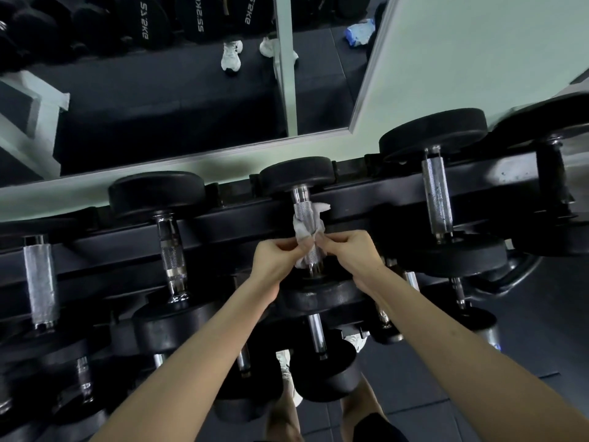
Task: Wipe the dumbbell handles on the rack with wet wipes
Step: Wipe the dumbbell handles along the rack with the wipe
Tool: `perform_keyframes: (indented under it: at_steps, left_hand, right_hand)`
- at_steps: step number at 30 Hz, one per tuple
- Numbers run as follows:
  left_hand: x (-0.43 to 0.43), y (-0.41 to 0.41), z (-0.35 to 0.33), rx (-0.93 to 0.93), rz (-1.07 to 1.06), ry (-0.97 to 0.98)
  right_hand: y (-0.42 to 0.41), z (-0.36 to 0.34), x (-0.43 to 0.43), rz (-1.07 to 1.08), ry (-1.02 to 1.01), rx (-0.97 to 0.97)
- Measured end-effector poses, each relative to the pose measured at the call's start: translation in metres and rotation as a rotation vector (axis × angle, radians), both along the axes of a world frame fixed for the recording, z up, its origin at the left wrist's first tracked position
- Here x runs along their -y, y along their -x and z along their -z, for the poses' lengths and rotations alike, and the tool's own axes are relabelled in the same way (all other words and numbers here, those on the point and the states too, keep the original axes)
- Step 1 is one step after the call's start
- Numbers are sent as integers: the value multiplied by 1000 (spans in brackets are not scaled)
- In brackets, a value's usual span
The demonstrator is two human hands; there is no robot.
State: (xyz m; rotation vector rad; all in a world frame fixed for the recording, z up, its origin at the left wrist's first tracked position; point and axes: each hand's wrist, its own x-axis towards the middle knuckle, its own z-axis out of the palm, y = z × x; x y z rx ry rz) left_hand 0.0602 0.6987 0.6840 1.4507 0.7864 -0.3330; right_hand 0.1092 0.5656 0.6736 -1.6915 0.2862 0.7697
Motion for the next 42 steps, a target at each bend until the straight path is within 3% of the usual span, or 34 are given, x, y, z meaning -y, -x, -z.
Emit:
perform_keyframes:
  at_steps: [4,7,12,22,25,29,32,35,42]
  left_hand:
    - [-2,-2,-5,-3,18,-13]
    - [-2,-7,-7,24,-31,-14]
    - [-2,-9,-3,47,-69,-71]
    - [-5,-8,-8,95,-105,-54]
    - [-3,-11,-7,79,-130,-65]
    - [-1,-12,-3,79,-170,-85]
    - [0,-10,-1,66,-203,-80]
    - [1,-8,1,53,-209,-82]
    - [6,-17,1,15,-297,-128]
  right_hand:
    - [-8,-13,6,-148,19,42]
    - [-20,-19,-1,-44,-47,20]
    - [-38,-19,-8,228,-115,-198]
    - [-48,-19,-9,129,-188,-366]
    - [-44,-18,-18,2,-97,-180]
    - [-30,-15,-19,82,33,154]
    - [-12,-9,-13,4,177,291]
    - [-1,-9,-11,-78,225,301]
    - [-21,-14,-18,119,30,129]
